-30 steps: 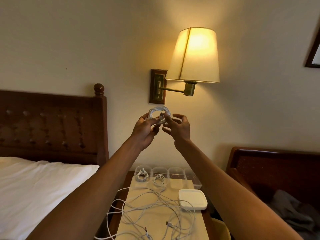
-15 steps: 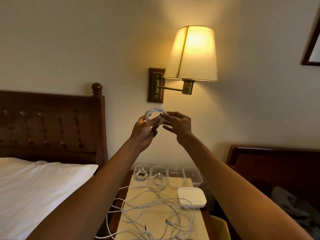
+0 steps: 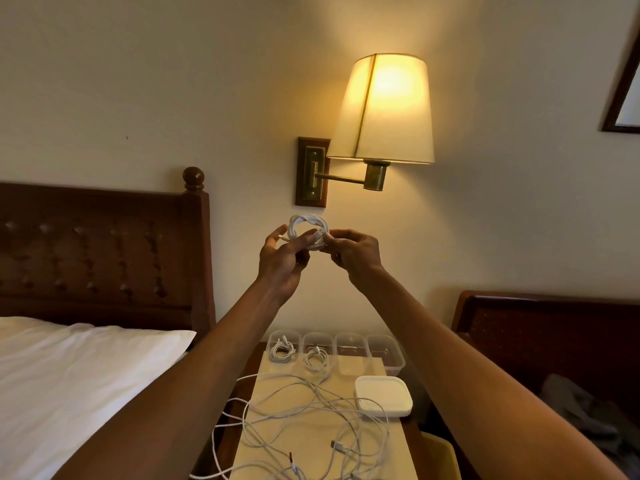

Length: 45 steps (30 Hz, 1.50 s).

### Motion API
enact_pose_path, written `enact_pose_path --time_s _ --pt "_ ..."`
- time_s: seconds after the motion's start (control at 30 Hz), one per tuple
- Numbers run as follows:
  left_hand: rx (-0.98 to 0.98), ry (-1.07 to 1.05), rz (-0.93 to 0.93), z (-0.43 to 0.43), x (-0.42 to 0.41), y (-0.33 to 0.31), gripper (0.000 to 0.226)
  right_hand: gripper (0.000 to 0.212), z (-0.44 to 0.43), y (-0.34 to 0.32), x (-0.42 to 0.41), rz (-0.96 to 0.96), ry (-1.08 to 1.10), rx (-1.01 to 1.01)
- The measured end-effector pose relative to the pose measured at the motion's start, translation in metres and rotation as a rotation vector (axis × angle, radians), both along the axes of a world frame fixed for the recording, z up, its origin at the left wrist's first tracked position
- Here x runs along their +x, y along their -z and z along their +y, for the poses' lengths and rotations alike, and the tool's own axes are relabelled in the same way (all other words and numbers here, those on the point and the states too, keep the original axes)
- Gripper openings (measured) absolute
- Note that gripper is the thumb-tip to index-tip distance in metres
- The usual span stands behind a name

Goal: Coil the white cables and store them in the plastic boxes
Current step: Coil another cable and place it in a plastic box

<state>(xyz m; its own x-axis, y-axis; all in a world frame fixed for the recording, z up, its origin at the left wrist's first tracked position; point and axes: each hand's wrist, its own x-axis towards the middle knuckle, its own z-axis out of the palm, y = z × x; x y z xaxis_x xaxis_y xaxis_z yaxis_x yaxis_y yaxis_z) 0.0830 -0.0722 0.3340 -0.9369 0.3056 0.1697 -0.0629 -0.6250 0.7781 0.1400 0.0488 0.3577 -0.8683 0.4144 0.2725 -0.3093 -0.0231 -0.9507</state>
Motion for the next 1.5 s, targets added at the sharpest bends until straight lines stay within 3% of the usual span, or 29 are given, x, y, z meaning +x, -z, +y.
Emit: enact_pose_path --time_s 0.23,0.43,1.1,1.5 --pt "-0.126 -0.197 0.076 -0.006 0.000 0.004 0.063 0.014 0.000 0.002 0.000 -0.016 -0.069 0.030" --pt "-0.334 -0.371 0.293 -0.011 0.000 0.007 0.062 0.014 0.003 0.010 0.001 0.011 -0.198 -0.072" --pt "-0.594 -0.289 0.489 -0.019 -0.003 0.002 0.060 0.018 0.015 0.012 0.004 -0.008 -0.232 -0.073" --pt "-0.716 -0.204 0.453 -0.023 -0.008 -0.005 0.066 0.015 0.018 0.023 0.004 0.058 -0.169 -0.075"
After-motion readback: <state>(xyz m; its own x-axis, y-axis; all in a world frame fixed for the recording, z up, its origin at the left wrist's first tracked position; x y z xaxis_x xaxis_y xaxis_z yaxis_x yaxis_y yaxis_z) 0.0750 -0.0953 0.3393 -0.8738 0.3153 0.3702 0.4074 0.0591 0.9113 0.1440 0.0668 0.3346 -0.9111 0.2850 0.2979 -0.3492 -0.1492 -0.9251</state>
